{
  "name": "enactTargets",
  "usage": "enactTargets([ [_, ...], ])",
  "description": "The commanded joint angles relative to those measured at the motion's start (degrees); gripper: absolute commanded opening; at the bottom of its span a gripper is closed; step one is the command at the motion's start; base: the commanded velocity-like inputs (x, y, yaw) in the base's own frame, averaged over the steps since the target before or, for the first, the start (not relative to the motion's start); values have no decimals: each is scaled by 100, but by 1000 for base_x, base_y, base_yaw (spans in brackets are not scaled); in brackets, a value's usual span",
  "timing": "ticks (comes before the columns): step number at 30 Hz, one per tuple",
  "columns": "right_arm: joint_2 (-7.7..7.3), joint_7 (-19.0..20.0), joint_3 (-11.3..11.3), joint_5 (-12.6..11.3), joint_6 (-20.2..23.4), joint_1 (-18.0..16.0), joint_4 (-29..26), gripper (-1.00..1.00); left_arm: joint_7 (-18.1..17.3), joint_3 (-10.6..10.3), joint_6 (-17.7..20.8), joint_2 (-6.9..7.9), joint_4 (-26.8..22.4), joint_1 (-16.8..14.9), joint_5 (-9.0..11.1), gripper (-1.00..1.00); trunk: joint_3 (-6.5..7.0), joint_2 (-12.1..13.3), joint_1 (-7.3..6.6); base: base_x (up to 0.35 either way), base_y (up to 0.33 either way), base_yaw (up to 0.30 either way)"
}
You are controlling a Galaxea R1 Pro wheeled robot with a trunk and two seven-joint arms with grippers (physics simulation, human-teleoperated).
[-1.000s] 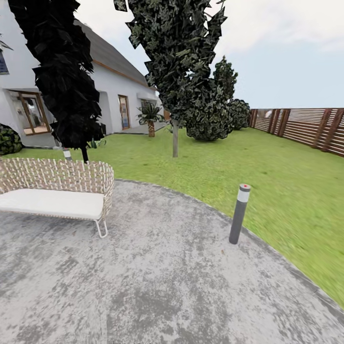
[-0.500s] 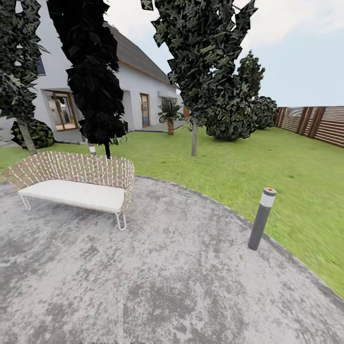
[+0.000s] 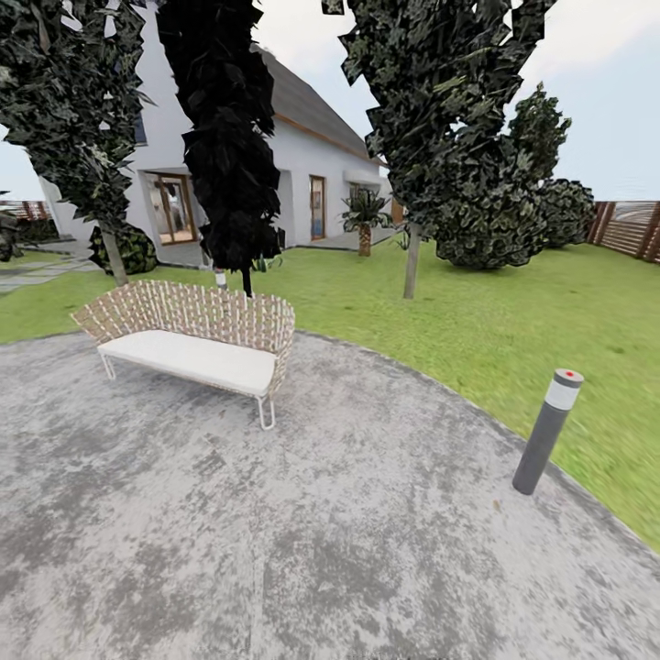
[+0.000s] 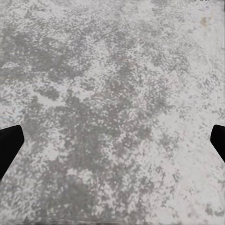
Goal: Pick up the pesticide atomizer in the garden and spray insectifuge to fully cover both potted plants in the garden.
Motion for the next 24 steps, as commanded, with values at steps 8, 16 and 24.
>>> enactTargets([
  [8, -1, -3, -1, 2, -11, -2, 3, 100, 9, 19, -21, 7, 5, -9, 2, 100, -39, -3, -3, -100, -68, 273],
  [16, -1, -3, -1, 3, -11, -2, 3, 100, 7, -1, -20, 8, 2, -8, -3, 100, -71, -3, -3, -4, -2, 274],
  [24, -1, -3, -5, 4, -9, -2, -5, 100, 7, -3, -21, 8, 2, -12, -6, 100, -80, -3, -3, 0, 0, 276],
])
